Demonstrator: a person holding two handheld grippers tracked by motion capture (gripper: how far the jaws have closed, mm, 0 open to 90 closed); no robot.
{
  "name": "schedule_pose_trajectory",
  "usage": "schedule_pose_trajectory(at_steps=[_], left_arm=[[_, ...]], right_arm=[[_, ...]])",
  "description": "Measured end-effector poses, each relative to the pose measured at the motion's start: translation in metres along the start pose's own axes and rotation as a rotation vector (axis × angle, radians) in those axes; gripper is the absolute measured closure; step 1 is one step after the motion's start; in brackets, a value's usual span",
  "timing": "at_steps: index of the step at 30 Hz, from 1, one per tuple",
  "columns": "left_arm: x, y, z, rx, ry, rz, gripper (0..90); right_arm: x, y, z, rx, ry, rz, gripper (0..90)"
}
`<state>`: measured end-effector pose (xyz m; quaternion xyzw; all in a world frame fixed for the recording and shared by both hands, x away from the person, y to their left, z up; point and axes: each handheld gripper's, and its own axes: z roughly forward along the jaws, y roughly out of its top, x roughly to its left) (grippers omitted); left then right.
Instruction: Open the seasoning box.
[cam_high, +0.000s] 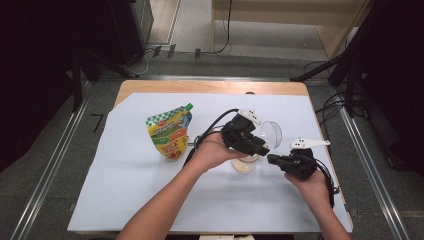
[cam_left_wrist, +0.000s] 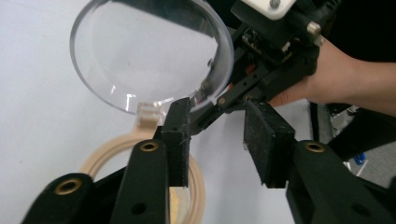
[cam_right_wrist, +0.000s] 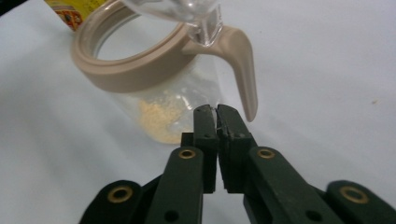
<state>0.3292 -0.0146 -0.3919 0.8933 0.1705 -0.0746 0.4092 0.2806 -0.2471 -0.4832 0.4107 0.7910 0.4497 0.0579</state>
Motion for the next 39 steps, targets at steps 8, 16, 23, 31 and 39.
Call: schedule_pose_trajectory(at_steps=[8, 16, 23, 31, 39], left_arm=[[-0.004, -0.021, -0.017, 0.004, 0.018, -0.016, 68.1], [-0.004, -0.05, -0.032, -0.025, -0.012, -0.092, 54.7], [-0.001, -0.066, -0.046, -0.033, 0.037, -0.114, 50.4], [-0.001, -0.077, -0.062, -0.037, 0.079, -0.118, 44.5], [0.003, -0.088, -0.07, -0.049, 0.09, -0.132, 41.5]], right_arm=[[0.015, -0.002, -0.006, -0.005, 0.046, -0.002, 80.8], [0.029, -0.006, -0.001, 0.001, 0.075, -0.031, 74.7], [0.039, -0.007, 0.006, 0.021, 0.089, -0.07, 70.1], [0.043, -0.007, 0.011, 0.025, 0.113, -0.088, 67.0], [0.046, -0.007, 0.013, 0.023, 0.127, -0.106, 63.8]])
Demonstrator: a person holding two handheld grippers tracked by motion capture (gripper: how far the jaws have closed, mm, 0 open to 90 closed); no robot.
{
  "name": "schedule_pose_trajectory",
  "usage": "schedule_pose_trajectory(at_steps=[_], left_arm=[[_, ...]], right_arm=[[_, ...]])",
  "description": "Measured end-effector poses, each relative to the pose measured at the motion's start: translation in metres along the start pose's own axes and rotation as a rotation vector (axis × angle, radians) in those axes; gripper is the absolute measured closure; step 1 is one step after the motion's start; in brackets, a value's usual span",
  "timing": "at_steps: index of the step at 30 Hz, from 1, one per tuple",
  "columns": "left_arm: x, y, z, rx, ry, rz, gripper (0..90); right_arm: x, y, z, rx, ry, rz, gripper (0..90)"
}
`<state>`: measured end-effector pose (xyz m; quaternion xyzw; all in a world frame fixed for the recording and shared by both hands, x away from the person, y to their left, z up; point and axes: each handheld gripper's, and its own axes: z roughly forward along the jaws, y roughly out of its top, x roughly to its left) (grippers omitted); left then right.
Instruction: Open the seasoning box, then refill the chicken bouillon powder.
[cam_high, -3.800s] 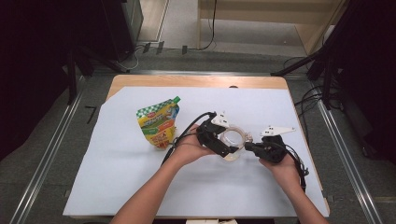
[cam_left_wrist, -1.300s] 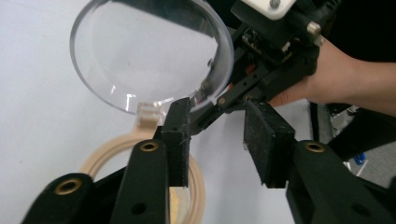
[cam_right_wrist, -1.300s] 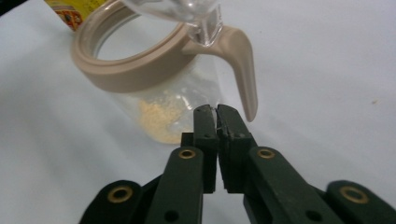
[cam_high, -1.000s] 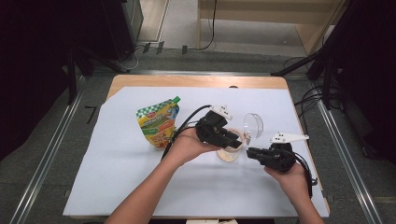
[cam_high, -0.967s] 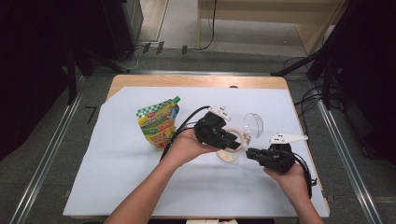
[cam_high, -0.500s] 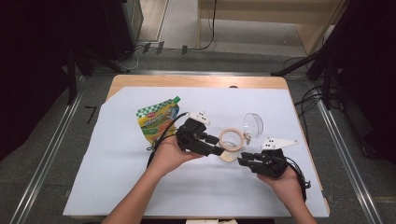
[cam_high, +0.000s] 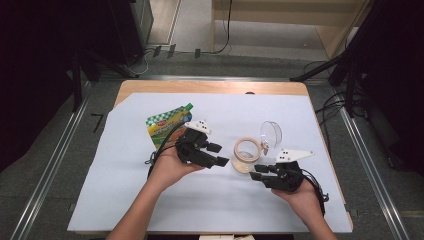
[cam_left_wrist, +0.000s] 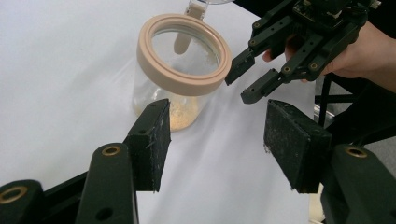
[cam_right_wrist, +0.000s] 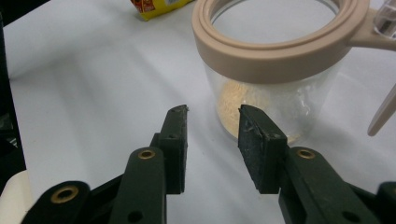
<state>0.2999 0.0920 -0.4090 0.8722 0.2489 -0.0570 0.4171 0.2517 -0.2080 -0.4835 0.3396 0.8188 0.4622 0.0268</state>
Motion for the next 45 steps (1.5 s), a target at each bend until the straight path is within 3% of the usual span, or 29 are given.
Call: schedule_pose_trajectory(at_steps=[9, 10, 21, 30, 38, 43, 45], left_arm=[[0.008, -0.009, -0.023, -0.025, 0.034, -0.009, 40.1], [0.011, -0.012, -0.031, -0.028, 0.05, -0.014, 40.1], [0.025, -0.025, -0.071, -0.091, 0.11, -0.065, 41.2], [0.034, -0.033, -0.094, -0.098, 0.153, -0.087, 42.6], [0.031, -0.034, -0.11, -0.093, 0.166, -0.097, 42.1], [0.028, -0.032, -0.125, -0.116, 0.182, -0.123, 42.2], [0.024, -0.029, -0.14, -0.129, 0.198, -0.121, 42.4]], right_arm=[[0.003, 0.001, 0.007, 0.003, 0.012, -0.023, 55.5], [0.004, 0.001, 0.007, 0.005, 0.011, -0.022, 55.2], [0.011, 0.002, 0.007, 0.012, 0.041, -0.029, 56.0], [0.024, 0.002, 0.014, 0.021, 0.06, -0.05, 55.3], [0.032, 0.002, 0.02, 0.041, 0.075, -0.073, 55.0], [0.032, 0.002, 0.02, 0.038, 0.081, -0.077, 55.0], [0.032, 0.003, 0.021, 0.037, 0.085, -0.079, 55.1]])
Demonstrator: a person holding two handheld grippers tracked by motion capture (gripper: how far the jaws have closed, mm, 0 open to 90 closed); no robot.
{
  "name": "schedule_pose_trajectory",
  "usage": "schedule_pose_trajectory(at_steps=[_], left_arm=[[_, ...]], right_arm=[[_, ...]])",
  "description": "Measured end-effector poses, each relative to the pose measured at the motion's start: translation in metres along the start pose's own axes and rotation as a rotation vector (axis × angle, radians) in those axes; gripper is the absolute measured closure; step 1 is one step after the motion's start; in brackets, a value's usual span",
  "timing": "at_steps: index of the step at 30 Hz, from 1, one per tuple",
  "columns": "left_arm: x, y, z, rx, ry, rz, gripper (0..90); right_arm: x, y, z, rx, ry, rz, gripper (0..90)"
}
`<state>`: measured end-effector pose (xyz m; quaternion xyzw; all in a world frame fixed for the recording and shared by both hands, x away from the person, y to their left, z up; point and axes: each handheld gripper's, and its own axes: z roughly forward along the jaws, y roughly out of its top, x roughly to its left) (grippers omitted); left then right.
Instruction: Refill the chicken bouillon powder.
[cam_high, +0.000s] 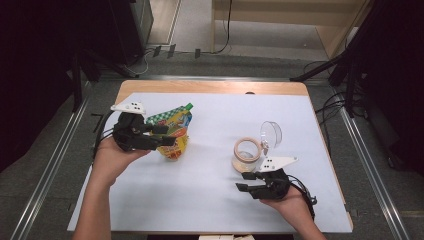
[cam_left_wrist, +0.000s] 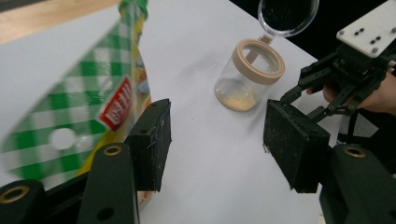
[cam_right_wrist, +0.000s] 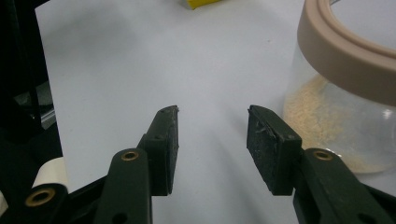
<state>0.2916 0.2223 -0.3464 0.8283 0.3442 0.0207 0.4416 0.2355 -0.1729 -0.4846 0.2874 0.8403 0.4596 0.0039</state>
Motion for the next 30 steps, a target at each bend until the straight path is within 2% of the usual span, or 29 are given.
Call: schedule_pose_trajectory(at_steps=[4, 8, 14, 18, 26, 28, 30], left_arm=[[-0.001, 0.003, -0.018, -0.017, 0.03, 0.0, 42.6], [0.002, -0.001, -0.033, -0.035, 0.064, -0.019, 42.6], [0.013, -0.012, -0.042, -0.036, 0.121, -0.049, 42.2], [0.024, -0.022, -0.036, -0.039, 0.121, -0.083, 42.1], [0.036, -0.033, -0.004, -0.008, 0.111, -0.103, 44.7], [0.036, -0.034, 0.003, -0.018, 0.12, -0.098, 47.4], [0.038, -0.034, 0.01, -0.023, 0.11, -0.113, 52.2]], right_arm=[[0.002, 0.0, 0.002, 0.008, 0.007, -0.001, 55.0], [0.003, 0.001, 0.004, 0.014, 0.013, -0.01, 55.1], [0.005, 0.002, 0.006, 0.016, 0.024, -0.017, 55.1], [0.006, 0.004, 0.009, 0.017, 0.037, -0.033, 55.0], [0.011, 0.007, 0.015, 0.028, 0.06, -0.052, 54.8], [0.012, 0.007, 0.016, 0.03, 0.062, -0.054, 54.6], [0.013, 0.007, 0.017, 0.028, 0.061, -0.056, 54.2]])
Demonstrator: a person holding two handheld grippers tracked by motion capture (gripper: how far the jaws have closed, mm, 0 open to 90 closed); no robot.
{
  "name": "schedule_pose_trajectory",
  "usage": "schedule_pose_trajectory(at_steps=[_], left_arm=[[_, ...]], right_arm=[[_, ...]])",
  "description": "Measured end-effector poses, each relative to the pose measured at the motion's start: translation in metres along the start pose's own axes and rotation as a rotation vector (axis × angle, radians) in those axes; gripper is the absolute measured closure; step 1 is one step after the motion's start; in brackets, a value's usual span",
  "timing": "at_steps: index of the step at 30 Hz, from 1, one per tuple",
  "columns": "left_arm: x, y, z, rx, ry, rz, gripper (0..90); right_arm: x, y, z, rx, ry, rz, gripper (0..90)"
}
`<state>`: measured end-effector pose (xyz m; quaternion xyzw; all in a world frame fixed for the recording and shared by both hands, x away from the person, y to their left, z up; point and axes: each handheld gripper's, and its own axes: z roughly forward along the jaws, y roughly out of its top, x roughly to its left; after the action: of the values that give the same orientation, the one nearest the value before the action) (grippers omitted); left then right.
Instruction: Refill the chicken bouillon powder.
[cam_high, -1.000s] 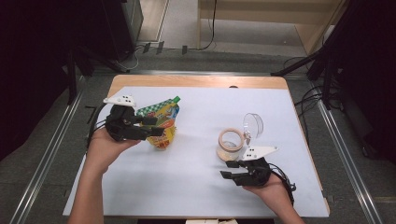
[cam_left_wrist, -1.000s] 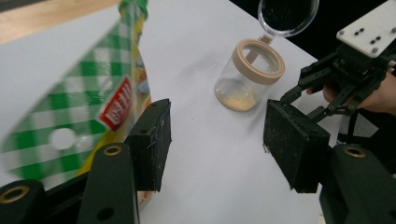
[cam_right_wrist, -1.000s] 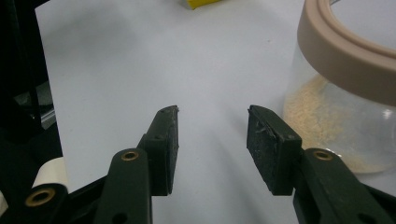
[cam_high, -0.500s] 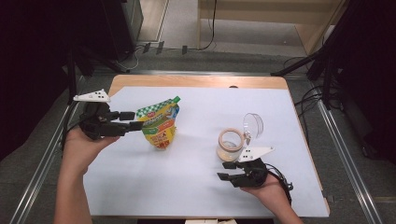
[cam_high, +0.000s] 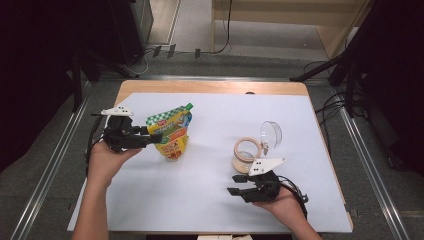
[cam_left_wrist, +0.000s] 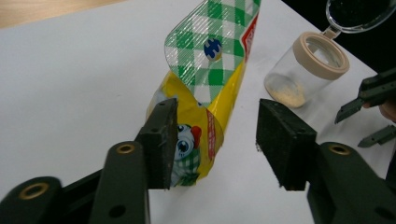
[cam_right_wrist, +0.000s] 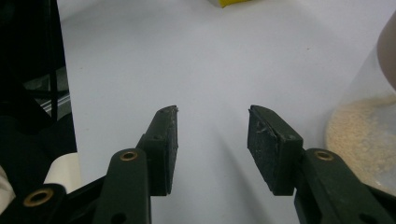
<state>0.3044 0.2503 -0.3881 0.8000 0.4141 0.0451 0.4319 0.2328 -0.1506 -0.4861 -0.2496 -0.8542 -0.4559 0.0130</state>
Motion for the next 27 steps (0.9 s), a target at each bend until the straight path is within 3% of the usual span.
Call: schedule_pose_trajectory(at_steps=[7, 12, 14, 22, 27], left_arm=[[-0.002, -0.001, 0.016, -0.028, -0.016, -0.013, 63.1], [-0.004, -0.002, 0.028, -0.007, 0.006, -0.024, 67.1], [-0.005, -0.002, 0.033, 0.008, 0.018, -0.011, 71.1], [-0.008, -0.004, 0.032, -0.015, 0.064, 0.017, 87.7], [-0.008, -0.003, 0.031, -0.006, 0.064, 0.008, 90.0]], right_arm=[[0.003, 0.001, 0.007, -0.003, 0.001, 0.0, 52.9], [0.009, 0.003, 0.017, 0.001, 0.009, -0.012, 52.0], [0.01, 0.004, 0.021, -0.005, 0.013, -0.017, 51.9], [0.01, 0.005, 0.032, -0.02, -0.001, -0.028, 51.9], [0.012, 0.005, 0.037, -0.046, -0.011, -0.037, 51.9]])
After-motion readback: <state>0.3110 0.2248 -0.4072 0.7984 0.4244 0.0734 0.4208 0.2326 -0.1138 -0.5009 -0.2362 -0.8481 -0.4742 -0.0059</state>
